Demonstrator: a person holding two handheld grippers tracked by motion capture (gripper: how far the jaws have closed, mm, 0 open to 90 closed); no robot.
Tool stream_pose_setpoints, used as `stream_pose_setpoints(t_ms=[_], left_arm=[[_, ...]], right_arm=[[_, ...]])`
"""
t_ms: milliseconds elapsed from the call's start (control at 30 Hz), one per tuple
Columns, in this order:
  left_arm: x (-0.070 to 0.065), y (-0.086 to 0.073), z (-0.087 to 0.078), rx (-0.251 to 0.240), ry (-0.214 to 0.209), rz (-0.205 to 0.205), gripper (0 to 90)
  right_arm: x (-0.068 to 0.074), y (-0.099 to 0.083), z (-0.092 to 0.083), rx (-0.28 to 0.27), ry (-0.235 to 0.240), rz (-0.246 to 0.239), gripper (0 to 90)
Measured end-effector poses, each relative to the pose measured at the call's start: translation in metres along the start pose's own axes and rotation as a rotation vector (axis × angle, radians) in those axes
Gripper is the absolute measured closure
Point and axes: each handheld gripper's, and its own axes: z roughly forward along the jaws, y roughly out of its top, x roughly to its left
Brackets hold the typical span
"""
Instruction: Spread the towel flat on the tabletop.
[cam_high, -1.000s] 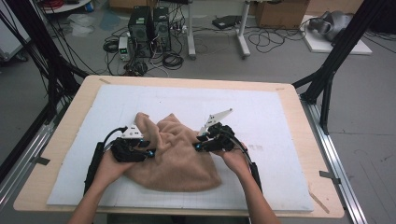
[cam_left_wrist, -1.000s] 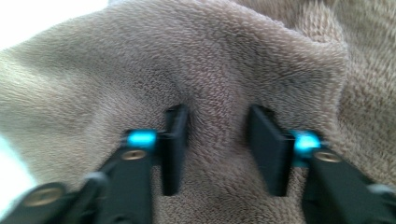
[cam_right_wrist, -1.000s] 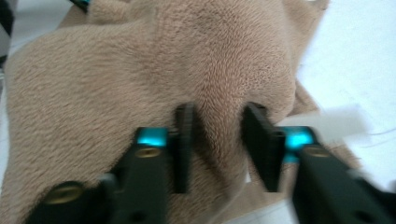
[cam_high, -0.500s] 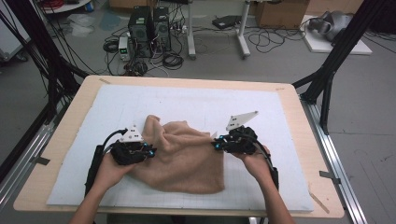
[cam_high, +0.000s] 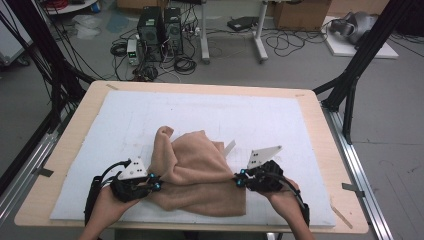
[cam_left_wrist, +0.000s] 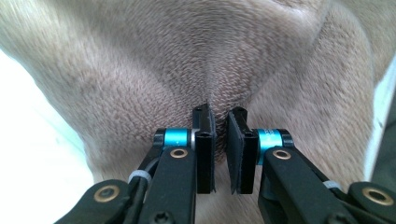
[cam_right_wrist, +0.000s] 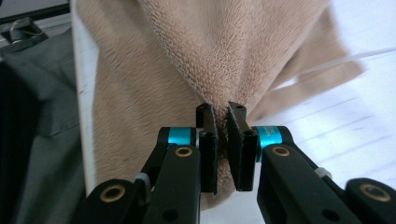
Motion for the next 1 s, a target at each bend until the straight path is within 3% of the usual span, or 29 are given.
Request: stream_pose_setpoints(t_ms=[233,367,400,467,567,700,867,1000], left_arm=[[-0.003,-0.015,-0.003,0.02,-0.021,-0.031,83.1],[-0.004,-0.013,-0.008,0.026,-0.029,-0.036,75.3],[-0.005,-0.01,-0.013,0.024,-0.026,-0.033,72.2],[-0.005,-0.005,-0.019,0.017,-0.027,-0.033,68.1],[-0.003,0.0,-0.025,0.003,-0.012,-0.025,65.4],[0.005,0.013,-0.028,-0.029,0.012,-0.036,60.5],[0.019,0.027,-0.017,-0.05,0.036,-0.061,54.1],[0.03,0.033,0.002,-0.007,0.048,-0.078,46.8]], right_arm=[[0.019,-0.005,0.018,0.041,0.053,-0.036,82.7],[0.017,0.0,0.015,0.01,0.058,-0.033,73.8],[0.013,0.005,0.004,-0.035,0.044,-0.022,67.2],[0.009,0.01,-0.004,-0.074,0.039,-0.013,65.7],[0.003,0.018,-0.013,-0.101,0.004,-0.018,63.3],[-0.018,0.039,-0.018,-0.146,-0.034,-0.016,60.7],[-0.037,0.062,0.0,-0.126,-0.067,-0.04,55.0],[-0.047,0.072,0.027,-0.089,-0.044,-0.027,46.7]])
